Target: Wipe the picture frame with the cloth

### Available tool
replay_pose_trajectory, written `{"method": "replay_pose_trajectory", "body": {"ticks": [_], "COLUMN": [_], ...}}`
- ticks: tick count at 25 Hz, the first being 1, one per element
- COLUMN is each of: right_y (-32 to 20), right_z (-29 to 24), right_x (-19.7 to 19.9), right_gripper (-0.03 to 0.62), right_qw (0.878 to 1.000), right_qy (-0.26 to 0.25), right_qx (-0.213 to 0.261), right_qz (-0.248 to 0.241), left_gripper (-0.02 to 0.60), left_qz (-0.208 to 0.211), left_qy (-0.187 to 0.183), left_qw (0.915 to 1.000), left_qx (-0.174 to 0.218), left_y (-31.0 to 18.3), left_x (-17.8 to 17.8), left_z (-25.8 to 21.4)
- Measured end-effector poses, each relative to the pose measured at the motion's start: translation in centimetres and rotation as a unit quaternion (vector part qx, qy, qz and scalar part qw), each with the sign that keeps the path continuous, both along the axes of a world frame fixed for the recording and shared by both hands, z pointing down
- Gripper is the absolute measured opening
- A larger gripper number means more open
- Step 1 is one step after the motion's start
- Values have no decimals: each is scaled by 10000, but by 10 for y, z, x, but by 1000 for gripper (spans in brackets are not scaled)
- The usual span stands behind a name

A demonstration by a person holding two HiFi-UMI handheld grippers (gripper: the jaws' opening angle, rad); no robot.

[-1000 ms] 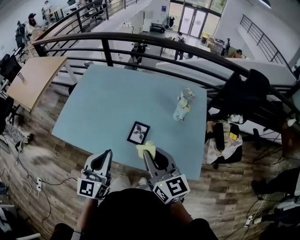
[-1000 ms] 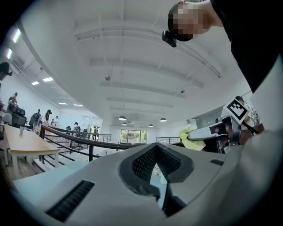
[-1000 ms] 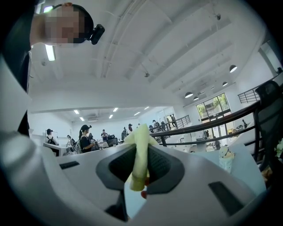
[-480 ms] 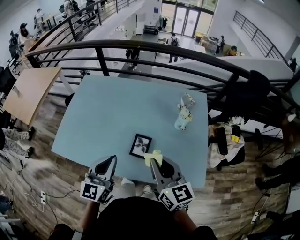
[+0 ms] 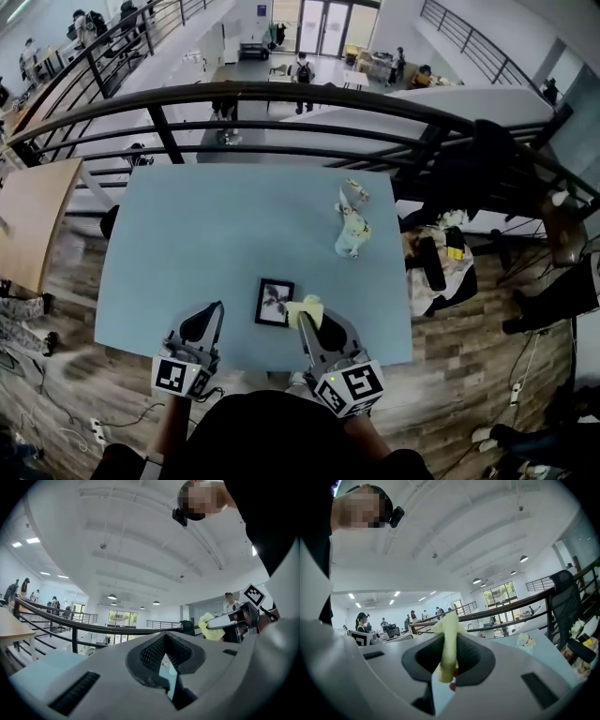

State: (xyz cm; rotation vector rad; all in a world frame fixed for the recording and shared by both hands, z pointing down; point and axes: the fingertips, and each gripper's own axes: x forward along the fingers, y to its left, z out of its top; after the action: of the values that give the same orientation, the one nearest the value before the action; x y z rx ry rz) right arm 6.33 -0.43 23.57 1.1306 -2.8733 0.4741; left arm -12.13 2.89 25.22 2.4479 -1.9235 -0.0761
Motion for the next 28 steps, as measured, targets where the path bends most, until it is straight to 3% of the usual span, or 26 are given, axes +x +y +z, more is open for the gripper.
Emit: {"method": "replay_pose_trajectory", "body": {"ticks": [10, 18, 28], "right_y": [-18, -31, -50], "right_z": [20, 54, 115], "right_x": [-32, -41, -61], "right_gripper": [57, 57, 58], "right_qw": [9977, 9938, 9910], "right_qy": [185, 365, 598], "right_qx": [-128, -397, -963], "right_qz": [635, 975, 705], "left_gripper": [-3, -3, -3], "left_qz": [797, 1233, 1215], "left_qy": [314, 150, 252], "left_qw": [9963, 9910, 9880], "left_qx": [-97, -504, -921], "left_y": [-48, -70, -100], "left_x": [-15, -12, -13], "left_z": [24, 68, 112]}}
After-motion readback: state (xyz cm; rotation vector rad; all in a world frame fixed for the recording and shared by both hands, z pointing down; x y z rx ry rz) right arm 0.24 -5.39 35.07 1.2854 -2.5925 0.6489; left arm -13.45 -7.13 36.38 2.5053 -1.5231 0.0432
